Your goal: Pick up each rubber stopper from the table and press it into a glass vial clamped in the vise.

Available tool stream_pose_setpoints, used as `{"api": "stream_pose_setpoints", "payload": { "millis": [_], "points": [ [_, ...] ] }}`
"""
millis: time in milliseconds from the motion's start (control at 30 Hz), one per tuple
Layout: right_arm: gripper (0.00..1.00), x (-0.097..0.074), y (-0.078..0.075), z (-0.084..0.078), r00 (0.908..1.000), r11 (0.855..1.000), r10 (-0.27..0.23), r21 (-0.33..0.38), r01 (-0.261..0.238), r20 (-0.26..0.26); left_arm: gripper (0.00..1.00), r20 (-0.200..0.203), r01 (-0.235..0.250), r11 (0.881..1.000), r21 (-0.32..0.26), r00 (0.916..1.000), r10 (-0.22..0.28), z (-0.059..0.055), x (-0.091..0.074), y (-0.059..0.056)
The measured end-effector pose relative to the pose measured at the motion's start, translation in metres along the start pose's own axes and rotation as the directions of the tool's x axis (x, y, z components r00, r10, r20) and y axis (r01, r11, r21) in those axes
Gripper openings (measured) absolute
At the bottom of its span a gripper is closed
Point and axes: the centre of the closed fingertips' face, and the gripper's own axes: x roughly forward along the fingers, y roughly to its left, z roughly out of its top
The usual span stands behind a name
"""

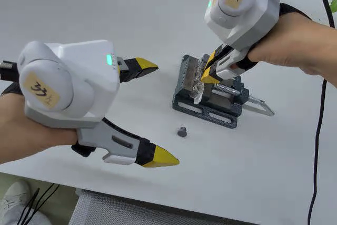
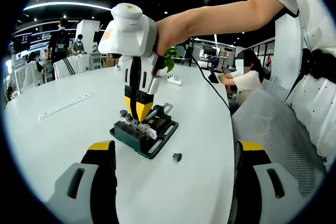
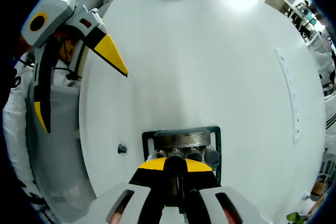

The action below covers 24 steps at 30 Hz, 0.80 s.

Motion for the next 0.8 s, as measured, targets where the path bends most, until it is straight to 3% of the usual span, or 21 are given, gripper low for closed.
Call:
{"api": "stream_pose_setpoints", "payload": {
  "millis": [800],
  "points": [
    [0.09,-0.0054,0.0028,-0.0001,0.9987,0.999,-0.010,0.035,0.008,0.050,0.94,0.001,0.000,1.000,-0.006,1.0000,0.000,-0.0010,0.0008,0.0003]
  ]
}}
